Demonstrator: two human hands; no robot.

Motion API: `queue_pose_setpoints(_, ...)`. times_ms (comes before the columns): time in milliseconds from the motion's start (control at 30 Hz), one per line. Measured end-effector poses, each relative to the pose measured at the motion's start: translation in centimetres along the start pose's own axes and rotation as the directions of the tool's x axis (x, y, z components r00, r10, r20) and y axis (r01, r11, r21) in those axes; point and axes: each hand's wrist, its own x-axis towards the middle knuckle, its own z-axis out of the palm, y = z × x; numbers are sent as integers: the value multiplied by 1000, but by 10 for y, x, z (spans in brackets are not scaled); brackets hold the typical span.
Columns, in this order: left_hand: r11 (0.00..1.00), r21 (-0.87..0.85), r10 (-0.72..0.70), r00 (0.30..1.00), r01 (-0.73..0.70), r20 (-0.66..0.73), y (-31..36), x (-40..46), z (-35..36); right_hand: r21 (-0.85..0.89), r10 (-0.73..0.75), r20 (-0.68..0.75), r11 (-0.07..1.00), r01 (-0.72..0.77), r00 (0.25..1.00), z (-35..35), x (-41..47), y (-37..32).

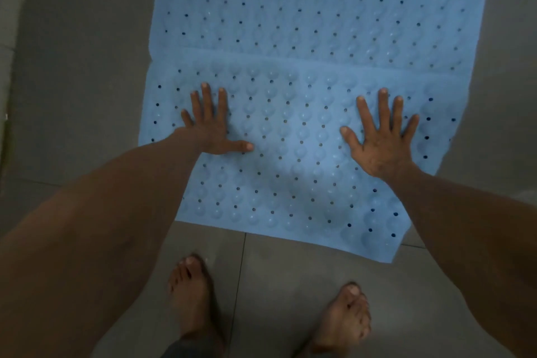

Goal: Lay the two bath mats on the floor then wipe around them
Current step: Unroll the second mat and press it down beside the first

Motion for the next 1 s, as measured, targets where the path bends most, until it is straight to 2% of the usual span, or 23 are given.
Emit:
queue_pose_setpoints(200,999,-19,40,998,-41,-51,-6,4,2,-12,-11,-235,1000,8,972,19,7,5)
queue_pose_setpoints(433,993,-72,79,986,-90,-150,-12,5,15,-29,-21,-317,1000,13,948,23,5,6)
queue_pose_setpoints(833,989,-87,96,971,-118,-221,-17,9,22,-41,5,-267,999,-16,964,21,8,7)
queue_pose_setpoints(1000,990,-62,104,958,-125,-266,-18,11,30,-24,8,-304,1000,-16,953,26,6,10)
